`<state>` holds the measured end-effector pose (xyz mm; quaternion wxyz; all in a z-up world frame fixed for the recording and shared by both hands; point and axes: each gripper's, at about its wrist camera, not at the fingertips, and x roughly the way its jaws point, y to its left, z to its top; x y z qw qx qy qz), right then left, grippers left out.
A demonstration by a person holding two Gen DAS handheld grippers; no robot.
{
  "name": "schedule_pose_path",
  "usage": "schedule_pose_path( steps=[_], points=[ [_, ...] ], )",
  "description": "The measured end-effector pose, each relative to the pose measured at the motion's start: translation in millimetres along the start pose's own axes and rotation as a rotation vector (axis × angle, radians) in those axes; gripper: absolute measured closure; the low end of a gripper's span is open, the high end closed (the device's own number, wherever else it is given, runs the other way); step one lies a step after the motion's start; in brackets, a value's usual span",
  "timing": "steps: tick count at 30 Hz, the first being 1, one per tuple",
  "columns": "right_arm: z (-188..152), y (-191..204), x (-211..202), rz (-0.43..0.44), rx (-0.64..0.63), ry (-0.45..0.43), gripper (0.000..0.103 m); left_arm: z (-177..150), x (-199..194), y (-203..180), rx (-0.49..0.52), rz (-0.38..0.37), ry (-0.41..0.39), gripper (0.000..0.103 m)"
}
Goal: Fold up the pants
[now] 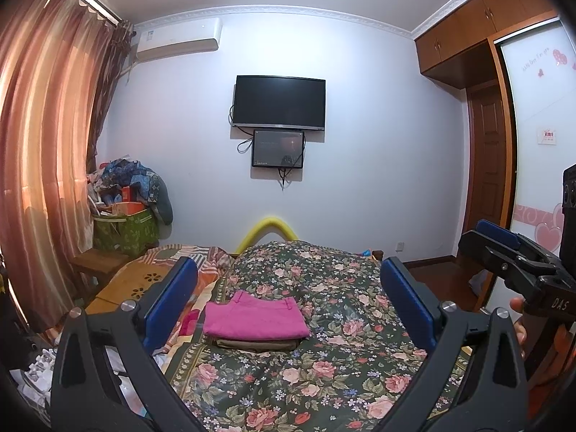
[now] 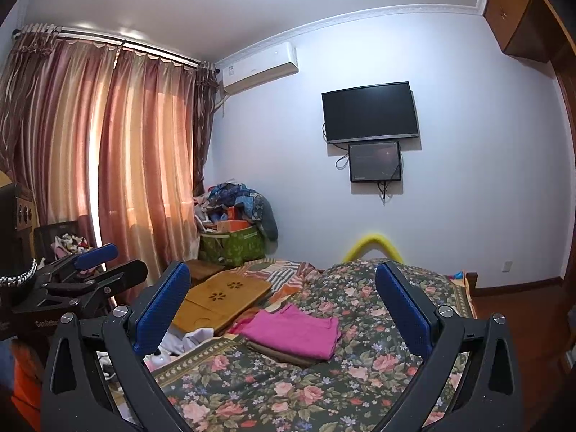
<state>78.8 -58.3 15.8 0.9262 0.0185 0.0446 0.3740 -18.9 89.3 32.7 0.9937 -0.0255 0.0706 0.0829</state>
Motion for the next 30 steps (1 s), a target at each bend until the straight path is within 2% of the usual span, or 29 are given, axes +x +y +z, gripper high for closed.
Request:
schedule_pose_path(
  steps=[30],
  points=[
    [2.9, -6.2, -4.1, -0.028, 0.013, 0.014, 0.0, -1.1, 7.3, -1.3, -0.007, -0.028, 0.027, 0.0]
  ],
)
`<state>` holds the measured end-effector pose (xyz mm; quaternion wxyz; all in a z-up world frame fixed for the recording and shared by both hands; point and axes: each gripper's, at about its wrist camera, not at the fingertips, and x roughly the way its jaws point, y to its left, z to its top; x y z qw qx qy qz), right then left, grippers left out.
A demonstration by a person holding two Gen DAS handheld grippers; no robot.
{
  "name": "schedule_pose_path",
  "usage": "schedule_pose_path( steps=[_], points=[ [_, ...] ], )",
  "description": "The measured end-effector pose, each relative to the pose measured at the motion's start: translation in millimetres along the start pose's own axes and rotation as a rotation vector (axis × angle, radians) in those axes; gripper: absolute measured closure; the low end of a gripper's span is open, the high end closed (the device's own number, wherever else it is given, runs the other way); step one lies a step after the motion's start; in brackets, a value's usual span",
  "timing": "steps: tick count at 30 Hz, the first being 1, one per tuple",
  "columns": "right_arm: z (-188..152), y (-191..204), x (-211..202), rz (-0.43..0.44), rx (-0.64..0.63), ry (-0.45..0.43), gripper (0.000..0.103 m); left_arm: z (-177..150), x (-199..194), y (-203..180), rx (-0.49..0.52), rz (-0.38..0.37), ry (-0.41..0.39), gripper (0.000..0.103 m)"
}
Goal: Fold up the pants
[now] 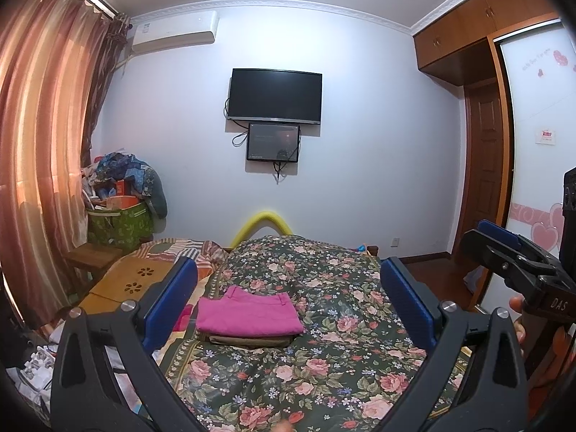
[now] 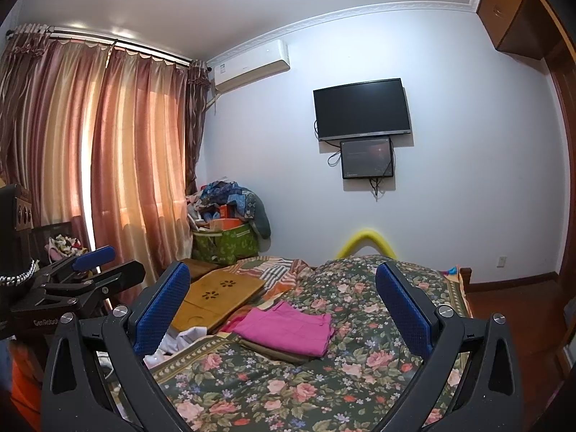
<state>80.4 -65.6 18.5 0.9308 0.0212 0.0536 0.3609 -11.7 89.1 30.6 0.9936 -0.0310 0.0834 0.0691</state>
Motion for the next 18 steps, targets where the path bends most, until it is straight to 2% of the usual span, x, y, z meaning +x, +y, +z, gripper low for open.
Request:
schedule_pose_path(
  steps=[18],
  points=[
    [0.2, -2.1, 1.4, -0.009, 0.005, 0.004, 0.0, -2.6, 6.3, -1.8, -0.002, -0.027, 0.021, 0.0]
  ],
)
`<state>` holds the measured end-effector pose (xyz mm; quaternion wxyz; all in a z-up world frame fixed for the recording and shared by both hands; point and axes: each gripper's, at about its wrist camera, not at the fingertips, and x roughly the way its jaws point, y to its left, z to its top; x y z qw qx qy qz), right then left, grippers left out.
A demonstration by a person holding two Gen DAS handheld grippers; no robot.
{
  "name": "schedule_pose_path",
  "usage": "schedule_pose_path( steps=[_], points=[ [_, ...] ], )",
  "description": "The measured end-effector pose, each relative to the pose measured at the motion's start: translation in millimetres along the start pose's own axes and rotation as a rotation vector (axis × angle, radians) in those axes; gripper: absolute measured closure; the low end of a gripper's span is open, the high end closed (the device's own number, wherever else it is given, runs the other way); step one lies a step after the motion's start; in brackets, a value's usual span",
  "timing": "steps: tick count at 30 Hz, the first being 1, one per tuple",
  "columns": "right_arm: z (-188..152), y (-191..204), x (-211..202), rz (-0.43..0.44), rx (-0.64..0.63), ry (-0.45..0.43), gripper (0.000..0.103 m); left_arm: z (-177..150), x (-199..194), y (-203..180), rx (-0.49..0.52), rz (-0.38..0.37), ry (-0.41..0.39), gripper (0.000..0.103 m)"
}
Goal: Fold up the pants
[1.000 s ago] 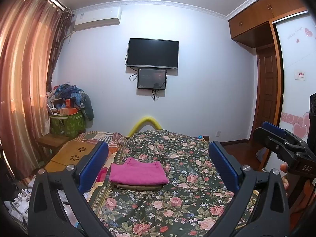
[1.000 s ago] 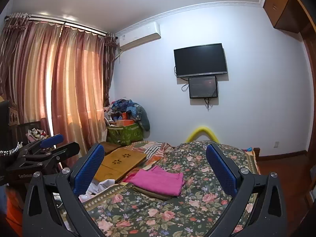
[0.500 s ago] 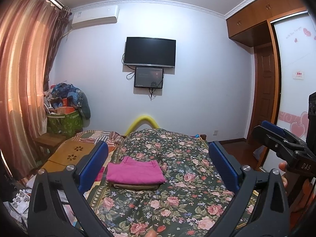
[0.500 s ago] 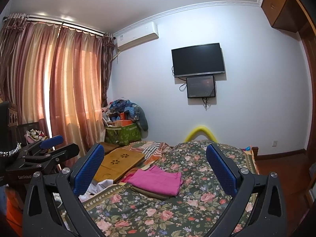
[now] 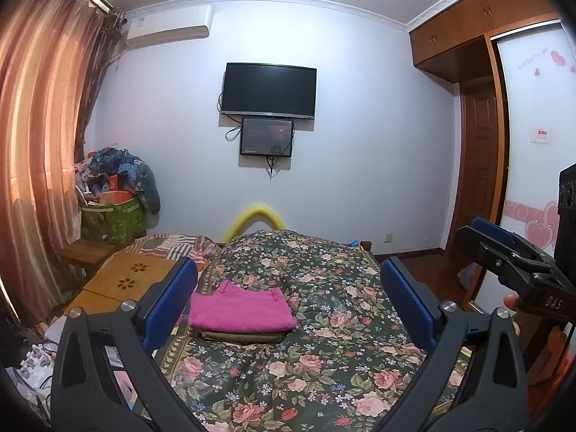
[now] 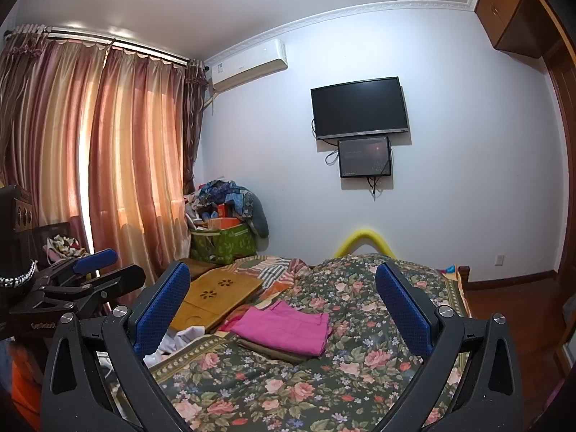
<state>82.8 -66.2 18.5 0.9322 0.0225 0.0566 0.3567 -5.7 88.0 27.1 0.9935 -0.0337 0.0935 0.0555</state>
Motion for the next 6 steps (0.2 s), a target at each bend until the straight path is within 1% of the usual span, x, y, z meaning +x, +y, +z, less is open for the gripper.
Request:
schedule_pose_path(
  steps=[6],
  points=[
    [-0.2, 0.0, 0.9, 0.001, 0.001, 0.003, 0.0, -0.5, 0.0, -0.4, -0.004, -0.006, 0.005, 0.0]
  ],
)
